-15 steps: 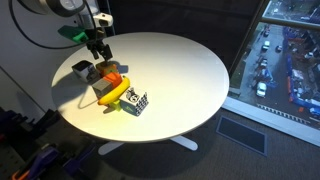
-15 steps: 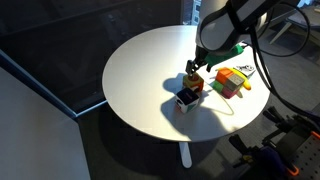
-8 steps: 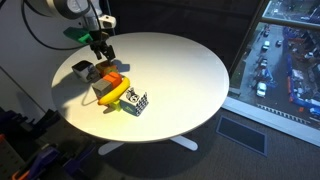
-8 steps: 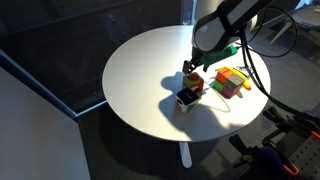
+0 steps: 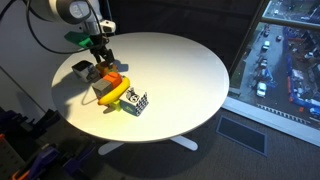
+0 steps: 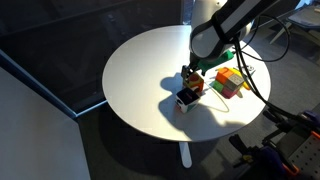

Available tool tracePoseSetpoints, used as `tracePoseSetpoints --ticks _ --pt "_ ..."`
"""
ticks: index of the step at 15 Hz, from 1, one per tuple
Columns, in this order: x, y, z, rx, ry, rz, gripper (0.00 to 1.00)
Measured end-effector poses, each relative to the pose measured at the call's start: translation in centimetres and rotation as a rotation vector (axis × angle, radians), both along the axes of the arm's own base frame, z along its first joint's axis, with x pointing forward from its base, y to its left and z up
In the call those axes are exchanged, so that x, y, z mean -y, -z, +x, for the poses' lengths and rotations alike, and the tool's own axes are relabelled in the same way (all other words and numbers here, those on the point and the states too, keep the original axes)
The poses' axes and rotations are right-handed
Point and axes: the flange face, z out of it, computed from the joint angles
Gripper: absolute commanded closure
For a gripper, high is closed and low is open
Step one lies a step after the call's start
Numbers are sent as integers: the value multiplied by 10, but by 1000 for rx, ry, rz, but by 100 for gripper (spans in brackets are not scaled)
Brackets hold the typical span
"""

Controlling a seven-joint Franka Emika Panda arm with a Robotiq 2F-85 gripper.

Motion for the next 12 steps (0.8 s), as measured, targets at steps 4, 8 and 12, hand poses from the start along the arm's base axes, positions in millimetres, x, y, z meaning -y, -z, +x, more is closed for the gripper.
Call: tracePoseSetpoints --ticks 4,8,12 --pt "-4 5 -1 -7 -6 2 25" --pt "-5 5 1 -5 -7 2 50" --pt "-7 2 4 -3 -10 2 67"
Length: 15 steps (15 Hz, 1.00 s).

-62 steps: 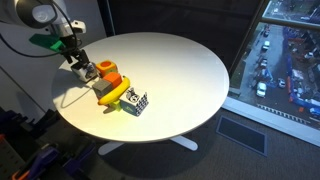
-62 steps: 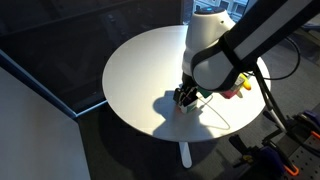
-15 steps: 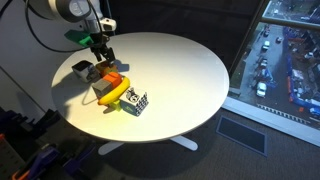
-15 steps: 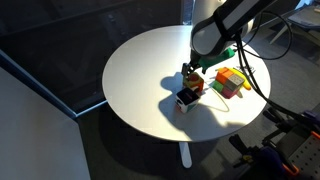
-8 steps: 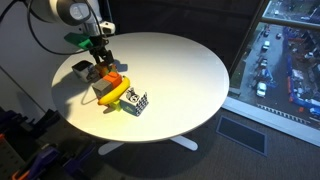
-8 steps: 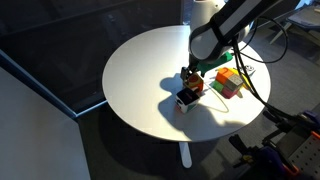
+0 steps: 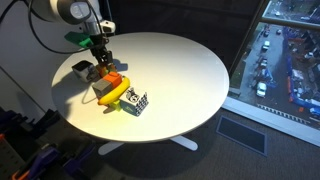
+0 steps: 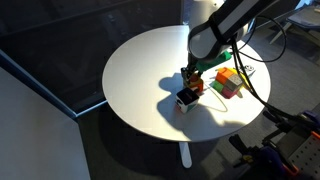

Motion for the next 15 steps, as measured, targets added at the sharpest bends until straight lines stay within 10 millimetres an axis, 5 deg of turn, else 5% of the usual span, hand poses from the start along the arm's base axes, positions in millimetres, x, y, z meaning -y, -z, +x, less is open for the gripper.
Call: tracePoseSetpoints --ticks 6,15 --pt "-12 -12 0 -27 -20 -3 91" --pt "-27 -74 7 25 -54 -3 92"
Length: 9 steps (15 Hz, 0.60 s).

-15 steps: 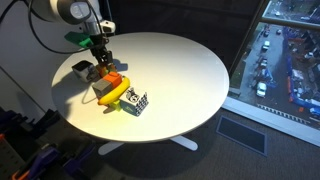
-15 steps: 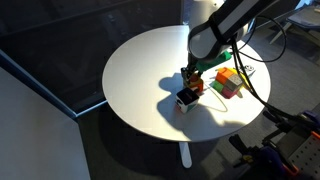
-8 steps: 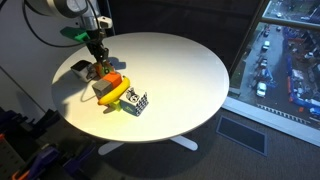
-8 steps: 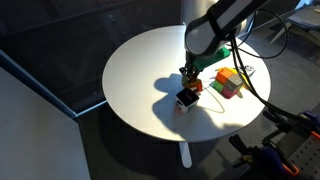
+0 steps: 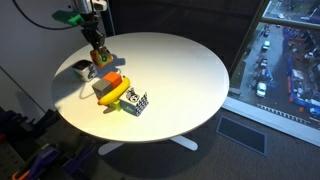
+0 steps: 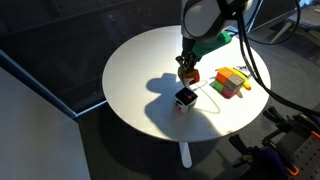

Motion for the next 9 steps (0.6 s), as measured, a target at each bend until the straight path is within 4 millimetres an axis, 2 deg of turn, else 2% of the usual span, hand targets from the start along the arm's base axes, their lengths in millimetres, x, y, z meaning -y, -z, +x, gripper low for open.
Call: tracePoseSetpoints --ticks 5,9 --pt "-15 -33 -2 26 -35 15 92" --pt "-34 -40 -9 28 -99 28 92"
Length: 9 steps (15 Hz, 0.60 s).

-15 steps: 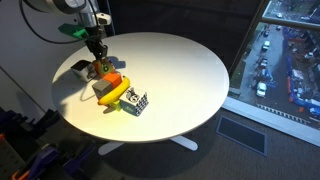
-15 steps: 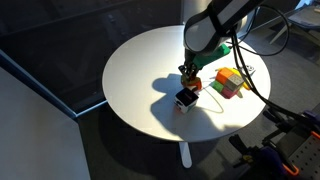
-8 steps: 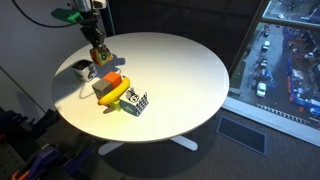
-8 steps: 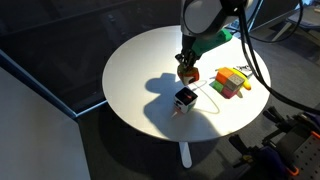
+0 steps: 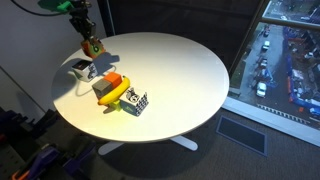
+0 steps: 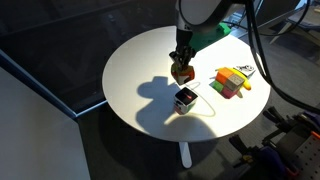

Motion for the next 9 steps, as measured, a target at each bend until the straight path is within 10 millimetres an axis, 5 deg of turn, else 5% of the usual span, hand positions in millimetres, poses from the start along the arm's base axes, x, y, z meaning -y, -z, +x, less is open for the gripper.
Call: tracePoseSetpoints --ticks 9 --pt "-21 8 -31 -41 -165 9 92"
